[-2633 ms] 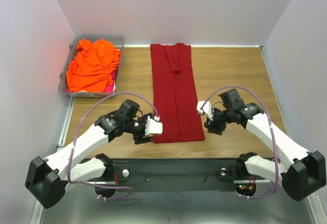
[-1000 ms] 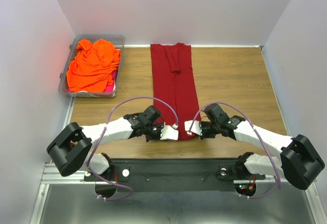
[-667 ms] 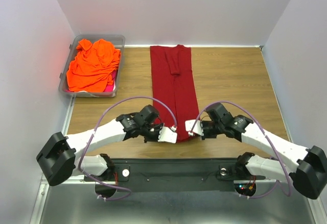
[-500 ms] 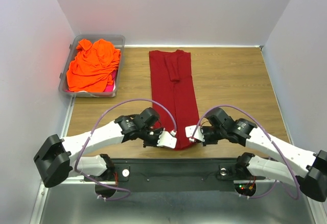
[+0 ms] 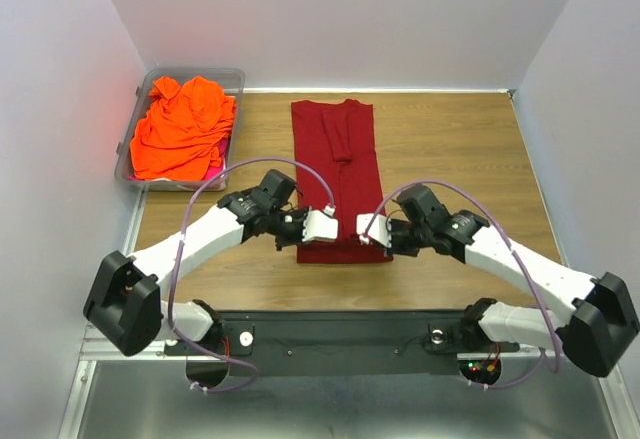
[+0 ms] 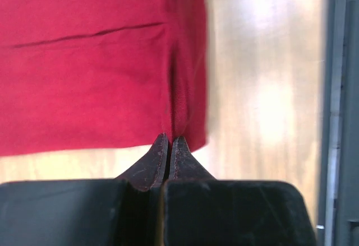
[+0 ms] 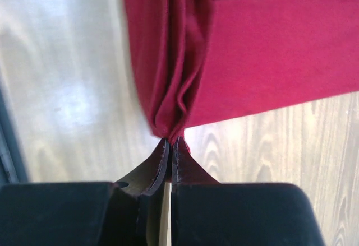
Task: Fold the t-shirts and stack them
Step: Fold the tshirt
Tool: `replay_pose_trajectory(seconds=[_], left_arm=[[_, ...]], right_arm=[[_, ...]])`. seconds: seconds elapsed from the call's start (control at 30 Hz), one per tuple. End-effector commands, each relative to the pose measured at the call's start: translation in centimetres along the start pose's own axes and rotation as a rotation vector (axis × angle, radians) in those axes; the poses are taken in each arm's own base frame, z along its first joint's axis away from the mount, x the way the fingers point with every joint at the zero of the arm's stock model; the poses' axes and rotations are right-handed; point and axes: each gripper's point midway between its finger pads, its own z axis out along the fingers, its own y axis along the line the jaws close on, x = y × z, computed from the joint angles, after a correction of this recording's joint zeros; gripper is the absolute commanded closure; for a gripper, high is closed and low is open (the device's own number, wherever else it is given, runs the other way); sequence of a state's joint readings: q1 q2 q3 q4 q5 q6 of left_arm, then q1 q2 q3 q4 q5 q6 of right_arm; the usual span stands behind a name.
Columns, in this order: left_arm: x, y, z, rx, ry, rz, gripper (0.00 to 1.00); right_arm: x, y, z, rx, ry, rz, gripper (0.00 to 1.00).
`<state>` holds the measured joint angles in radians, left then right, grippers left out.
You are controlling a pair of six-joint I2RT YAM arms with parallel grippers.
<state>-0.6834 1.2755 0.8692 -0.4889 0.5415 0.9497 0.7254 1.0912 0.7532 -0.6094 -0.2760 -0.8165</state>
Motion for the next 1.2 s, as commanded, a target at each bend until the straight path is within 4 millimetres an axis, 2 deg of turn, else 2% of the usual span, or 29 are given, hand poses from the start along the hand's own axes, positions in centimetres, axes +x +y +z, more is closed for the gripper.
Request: replay_pose_trajectory(seconds=[0.0, 0.07, 0.1, 0.13, 0.23, 0.27, 0.33, 0.37, 0.4, 0.6, 0.67, 0.7, 0.83, 1.03, 1.07, 1.1, 1.13, 1.17], left_arm=[[-1.0, 3.4, -0.5, -0.061, -0.021, 0.096, 1.0], [-0.7, 4.5, -0.5, -0.068, -0.013, 0.123, 1.0], [-0.3, 5.7, -0.5, -0.082, -0.006, 0.115, 1.0], [-0.2, 6.4, -0.5, -0.088, -0.006, 0.129, 1.0], [0.3, 9.1, -0.5, -0.108, 0.004, 0.114, 1.0], [0.2, 10.2, -0.3, -0.105, 0.005, 0.121, 1.0], [0.7, 11.6, -0.4, -0.111, 0.009, 0.112, 1.0], [1.3, 12.0, 0.2, -0.096, 0.018, 0.101, 1.0], [0.7, 13.3, -0.1, -0.113, 0.011, 0.123, 1.0], [1.6, 17.2, 0.1, -0.124, 0.021, 0.122, 1.0], [2.1, 18.0, 0.3, -0.125, 0.026, 0.118, 1.0], [2.3, 18.9, 0.5, -0.132, 0.028, 0.11, 1.0], [2.8, 20.6, 0.8, -0.134, 0.026, 0.09, 1.0], [3.9, 23.0, 0.8, -0.178, 0.046, 0.083, 1.0], [4.1, 23.3, 0.8, -0.188, 0.05, 0.082, 0.99], [4.2, 23.6, 0.8, -0.194, 0.054, 0.072, 0.89], [4.3, 23.7, 0.9, -0.196, 0.059, 0.067, 0.82], [4.4, 24.2, 0.8, -0.213, 0.064, 0.062, 0.66]], right_arm=[[-1.8, -5.2, 0.1, 0.098, -0.077, -0.015, 0.99], [-2.2, -7.0, 0.0, 0.104, -0.097, -0.029, 0.99], [-1.3, -7.8, 0.7, 0.096, -0.079, -0.013, 0.99], [-1.8, -9.0, 0.5, 0.112, -0.088, -0.037, 0.99], [-1.2, -11.0, 1.6, 0.103, -0.083, -0.025, 0.99], [-1.8, -11.9, 1.5, 0.114, -0.097, -0.042, 0.99], [-1.3, -12.8, 2.4, 0.105, -0.088, -0.035, 0.99], [-1.8, -13.8, 2.3, 0.116, -0.1, -0.05, 0.99], [-1.7, -14.2, 2.5, 0.113, -0.1, -0.049, 0.99], [-0.7, -18.0, 3.6, 0.13, -0.093, -0.047, 0.99], [-0.2, -18.8, 4.0, 0.13, -0.087, -0.049, 0.99], [0.6, -19.1, 4.8, 0.117, -0.077, -0.03, 0.99], [0.8, -21.4, 5.5, 0.131, -0.076, -0.027, 0.99], [1.8, -22.7, 6.9, 0.125, -0.059, -0.014, 0.99], [1.9, -22.8, 7.0, 0.128, -0.054, -0.009, 0.99], [1.9, -23.3, 7.0, 0.139, -0.049, -0.004, 0.99], [1.9, -23.6, 6.9, 0.147, -0.047, -0.001, 0.94], [1.8, -24.3, 6.8, 0.167, -0.039, 0.018, 0.83]])
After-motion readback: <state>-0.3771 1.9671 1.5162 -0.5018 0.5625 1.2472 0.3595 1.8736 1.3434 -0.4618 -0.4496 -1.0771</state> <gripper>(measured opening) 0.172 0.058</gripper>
